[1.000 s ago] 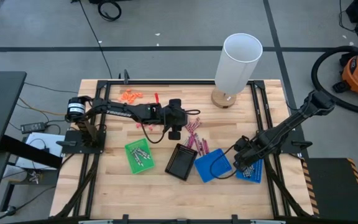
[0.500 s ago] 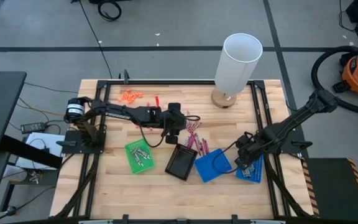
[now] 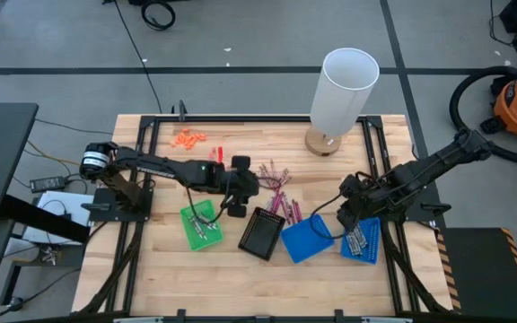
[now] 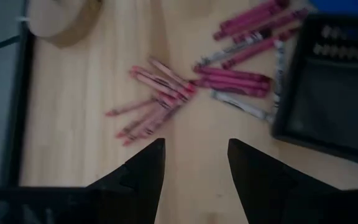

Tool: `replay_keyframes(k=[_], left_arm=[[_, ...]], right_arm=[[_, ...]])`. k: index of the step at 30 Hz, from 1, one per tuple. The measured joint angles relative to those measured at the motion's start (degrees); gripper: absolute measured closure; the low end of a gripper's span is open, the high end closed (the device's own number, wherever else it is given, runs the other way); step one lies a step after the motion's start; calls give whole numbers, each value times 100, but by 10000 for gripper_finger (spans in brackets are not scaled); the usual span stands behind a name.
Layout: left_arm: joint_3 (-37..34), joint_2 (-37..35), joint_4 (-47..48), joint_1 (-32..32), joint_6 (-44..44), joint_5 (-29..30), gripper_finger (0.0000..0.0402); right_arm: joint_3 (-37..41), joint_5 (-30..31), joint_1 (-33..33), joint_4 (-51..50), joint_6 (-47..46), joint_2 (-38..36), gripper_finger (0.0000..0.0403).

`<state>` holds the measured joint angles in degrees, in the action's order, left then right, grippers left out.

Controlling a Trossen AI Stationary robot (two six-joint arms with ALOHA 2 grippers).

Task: Sort crayons
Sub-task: Put the pink crayon into the left blue bin

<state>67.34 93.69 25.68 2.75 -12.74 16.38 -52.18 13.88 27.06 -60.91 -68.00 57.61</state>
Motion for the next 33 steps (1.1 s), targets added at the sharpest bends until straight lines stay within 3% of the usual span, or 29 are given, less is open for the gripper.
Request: replay_keyframes(k=[8,22,26,33], left_arm=[[-1013,-508,-493,319,621,145,214],[-3134,-2720,-2070,423,1214,167,214],[-3620,-3088,-2488,411,1073,166,214],[-4488,-3629,-3761,172,59,188,214]], right_arm=[[-15,504,-265,602,1079,182,280],[-17,6,-1919,1461,2908,1034,280],[-17,-25,-2330,1707,3294,1264,280],[-17,-64,-3063,2159,3869,1778,280]])
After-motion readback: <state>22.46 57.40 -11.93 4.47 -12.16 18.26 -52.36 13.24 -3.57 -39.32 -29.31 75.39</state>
